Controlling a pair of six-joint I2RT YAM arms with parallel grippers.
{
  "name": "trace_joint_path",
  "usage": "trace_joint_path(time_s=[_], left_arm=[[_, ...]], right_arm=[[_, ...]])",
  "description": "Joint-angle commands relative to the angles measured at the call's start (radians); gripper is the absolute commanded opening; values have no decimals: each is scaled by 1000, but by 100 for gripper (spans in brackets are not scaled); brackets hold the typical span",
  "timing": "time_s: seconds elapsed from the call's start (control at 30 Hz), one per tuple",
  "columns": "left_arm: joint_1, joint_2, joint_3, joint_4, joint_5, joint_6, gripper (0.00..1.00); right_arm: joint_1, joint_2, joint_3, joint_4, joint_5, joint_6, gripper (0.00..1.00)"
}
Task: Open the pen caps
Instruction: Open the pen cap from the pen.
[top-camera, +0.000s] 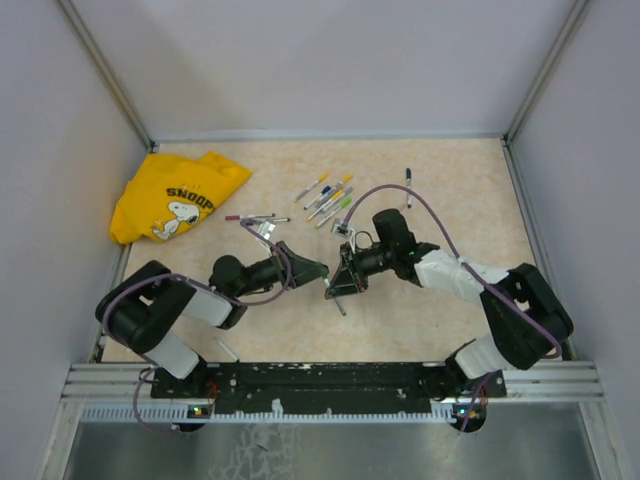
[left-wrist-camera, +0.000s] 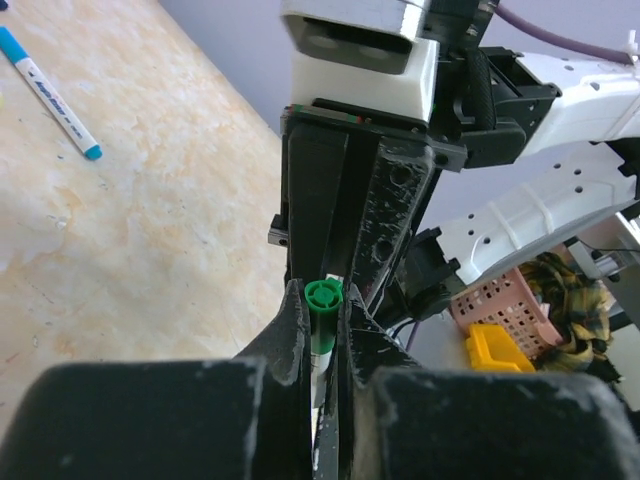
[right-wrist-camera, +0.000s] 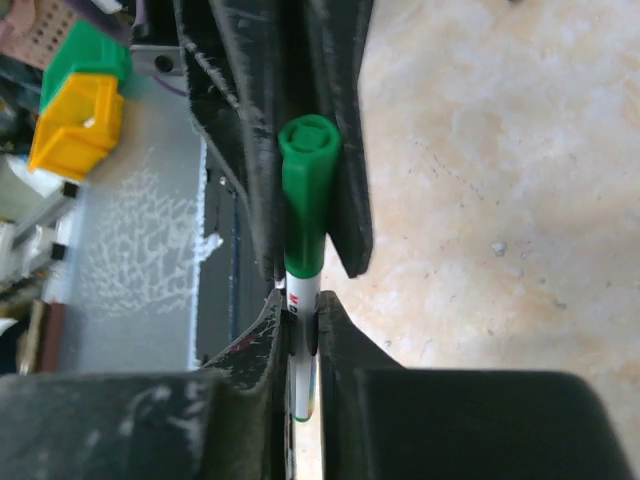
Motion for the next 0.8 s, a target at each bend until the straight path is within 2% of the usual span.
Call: trace_joint_path(time_s=[0.0,0.27,0.47,0.57,0.67,0.77], left_arm=[[44,-52,-42,264,-90,14,0],[267,-164,-54,251,-97,-21,0],[419,-261,-105,160,-67,-42,0],[429,-334,-130,-79,-70,8,0],[428,-399,-111,-481,-85,104,0],[422,-457,-89,-829,-207,152,0]], right_arm=[[26,8,39,36,10,12,0],[97,28,49,52,30,65,0],[106,34,49,57,43,90,0],[106,36,58,22,101,65,0],[106,44,85,-41,158,23,0],[106,43,98,-64,177,9,0]])
